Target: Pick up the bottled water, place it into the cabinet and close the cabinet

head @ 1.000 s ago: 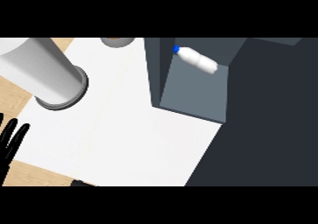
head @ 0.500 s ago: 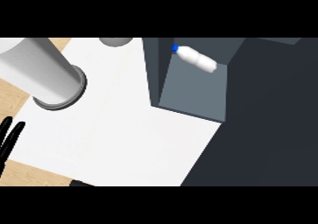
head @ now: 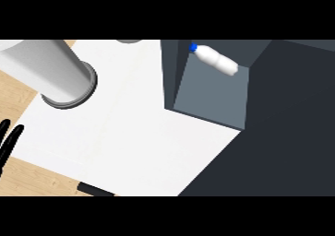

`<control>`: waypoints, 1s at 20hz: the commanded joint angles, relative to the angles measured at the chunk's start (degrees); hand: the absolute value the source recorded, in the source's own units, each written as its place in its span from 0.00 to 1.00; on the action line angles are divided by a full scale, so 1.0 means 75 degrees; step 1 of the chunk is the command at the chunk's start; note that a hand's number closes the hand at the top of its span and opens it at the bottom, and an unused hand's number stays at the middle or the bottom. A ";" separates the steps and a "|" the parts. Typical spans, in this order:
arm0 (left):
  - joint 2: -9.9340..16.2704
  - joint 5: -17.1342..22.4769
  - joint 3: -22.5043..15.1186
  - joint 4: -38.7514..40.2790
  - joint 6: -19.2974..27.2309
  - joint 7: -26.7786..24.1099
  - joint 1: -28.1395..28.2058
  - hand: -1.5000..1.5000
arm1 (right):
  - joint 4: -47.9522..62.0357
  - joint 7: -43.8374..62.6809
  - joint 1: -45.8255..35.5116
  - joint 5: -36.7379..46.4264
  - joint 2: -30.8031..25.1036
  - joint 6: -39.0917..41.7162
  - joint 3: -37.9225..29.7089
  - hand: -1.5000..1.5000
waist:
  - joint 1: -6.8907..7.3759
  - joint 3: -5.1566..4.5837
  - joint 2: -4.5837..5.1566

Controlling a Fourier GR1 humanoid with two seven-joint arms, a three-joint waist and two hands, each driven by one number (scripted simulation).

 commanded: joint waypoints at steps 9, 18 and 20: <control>0.0098 0.0059 0.0118 0.0238 -0.0234 0.0034 -0.0083 0.00 | 0.0752 0.1360 -0.1436 -0.0106 0.0804 -0.0684 -0.0194 1.00 | 0.0012 0.0023 -0.0035; -0.0005 0.0096 0.0001 0.0285 -0.0316 0.0061 -0.0104 0.00 | 0.2296 0.2590 -0.3330 -0.0218 0.1466 -0.1016 -0.0688 1.00 | -0.0033 0.0061 -0.0091; 0.0090 0.0211 0.0164 0.0290 -0.0294 0.0101 -0.0112 0.00 | 0.2778 0.2867 -0.3775 -0.0303 0.1711 -0.1142 -0.0760 1.00 | -0.0006 0.0084 -0.0130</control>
